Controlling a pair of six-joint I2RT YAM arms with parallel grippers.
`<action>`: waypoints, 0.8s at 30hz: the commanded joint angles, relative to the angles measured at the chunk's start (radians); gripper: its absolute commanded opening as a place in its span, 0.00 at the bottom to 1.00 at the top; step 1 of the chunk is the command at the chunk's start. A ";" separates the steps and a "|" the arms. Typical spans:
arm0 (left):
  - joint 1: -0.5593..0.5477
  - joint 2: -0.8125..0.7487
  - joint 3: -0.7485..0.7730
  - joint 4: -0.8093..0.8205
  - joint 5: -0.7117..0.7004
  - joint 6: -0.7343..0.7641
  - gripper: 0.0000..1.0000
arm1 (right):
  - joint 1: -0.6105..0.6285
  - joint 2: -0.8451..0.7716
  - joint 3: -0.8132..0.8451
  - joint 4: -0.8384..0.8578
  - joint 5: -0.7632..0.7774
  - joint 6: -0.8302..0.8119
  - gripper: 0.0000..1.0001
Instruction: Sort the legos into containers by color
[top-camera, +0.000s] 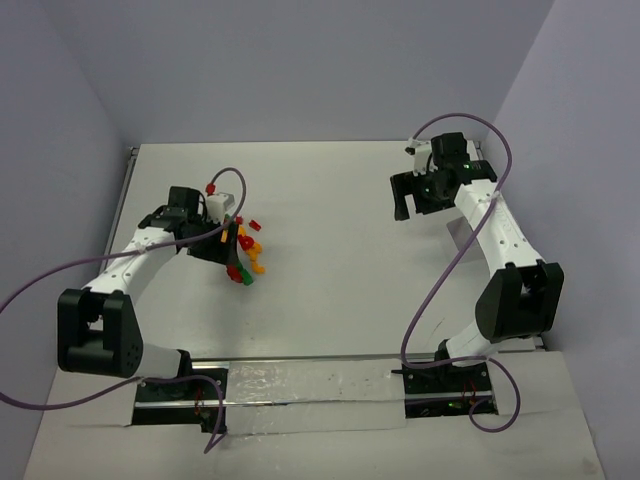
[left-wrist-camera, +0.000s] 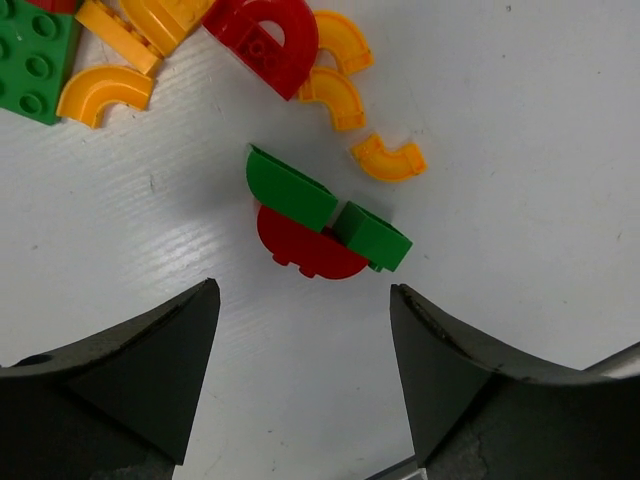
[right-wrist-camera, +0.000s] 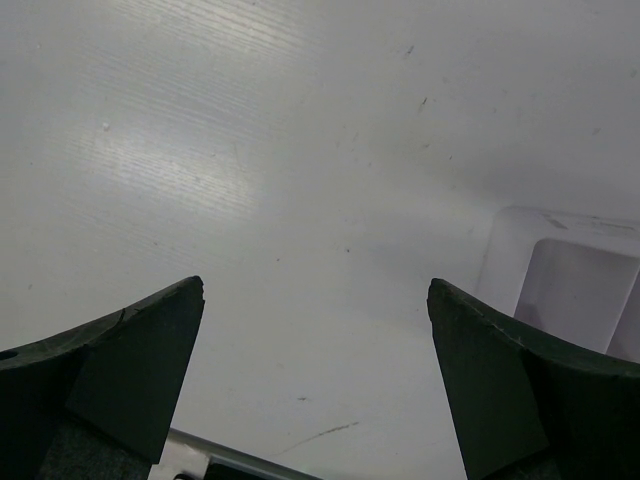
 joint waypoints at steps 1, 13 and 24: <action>-0.008 0.032 0.050 0.073 -0.013 0.011 0.79 | 0.013 -0.037 -0.012 0.042 -0.016 0.015 1.00; -0.020 0.085 0.010 0.184 0.038 0.226 0.77 | 0.019 -0.024 -0.018 0.038 -0.019 0.018 1.00; -0.032 0.159 0.003 0.198 0.061 0.295 0.76 | 0.023 -0.011 -0.012 0.031 -0.014 0.018 1.00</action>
